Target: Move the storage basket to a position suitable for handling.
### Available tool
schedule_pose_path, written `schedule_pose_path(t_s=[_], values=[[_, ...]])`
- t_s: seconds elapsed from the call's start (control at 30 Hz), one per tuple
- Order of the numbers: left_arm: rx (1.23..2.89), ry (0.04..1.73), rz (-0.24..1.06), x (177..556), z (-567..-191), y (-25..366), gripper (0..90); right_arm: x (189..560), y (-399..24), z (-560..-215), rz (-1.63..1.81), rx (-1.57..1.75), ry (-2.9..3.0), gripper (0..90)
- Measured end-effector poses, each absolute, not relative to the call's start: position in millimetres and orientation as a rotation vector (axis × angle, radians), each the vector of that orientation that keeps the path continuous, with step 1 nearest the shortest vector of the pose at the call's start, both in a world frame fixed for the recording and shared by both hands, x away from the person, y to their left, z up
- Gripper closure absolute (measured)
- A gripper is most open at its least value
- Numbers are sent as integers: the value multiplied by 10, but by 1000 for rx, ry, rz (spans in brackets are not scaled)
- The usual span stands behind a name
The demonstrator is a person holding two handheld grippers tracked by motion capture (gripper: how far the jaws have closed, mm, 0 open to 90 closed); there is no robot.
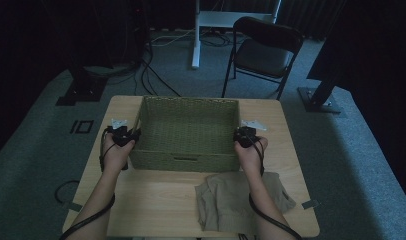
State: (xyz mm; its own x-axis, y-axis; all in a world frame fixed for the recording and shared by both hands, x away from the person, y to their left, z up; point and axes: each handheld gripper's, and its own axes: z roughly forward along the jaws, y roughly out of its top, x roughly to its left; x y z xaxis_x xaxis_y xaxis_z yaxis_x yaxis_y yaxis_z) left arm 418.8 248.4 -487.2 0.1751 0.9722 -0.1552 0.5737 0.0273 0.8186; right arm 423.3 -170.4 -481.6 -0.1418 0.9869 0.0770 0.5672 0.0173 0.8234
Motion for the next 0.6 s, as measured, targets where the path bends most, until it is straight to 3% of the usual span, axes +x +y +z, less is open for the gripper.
schedule_pose_path(t_s=[0.13,0.6], values=[[1661,1498,624,4190,-4862,2438,802,4257,-1737,-4817,1012,1587,1762,770],[1648,1488,619,4233,-4881,2155,805,4312,-1999,-4804,980,1581,1773,774]])
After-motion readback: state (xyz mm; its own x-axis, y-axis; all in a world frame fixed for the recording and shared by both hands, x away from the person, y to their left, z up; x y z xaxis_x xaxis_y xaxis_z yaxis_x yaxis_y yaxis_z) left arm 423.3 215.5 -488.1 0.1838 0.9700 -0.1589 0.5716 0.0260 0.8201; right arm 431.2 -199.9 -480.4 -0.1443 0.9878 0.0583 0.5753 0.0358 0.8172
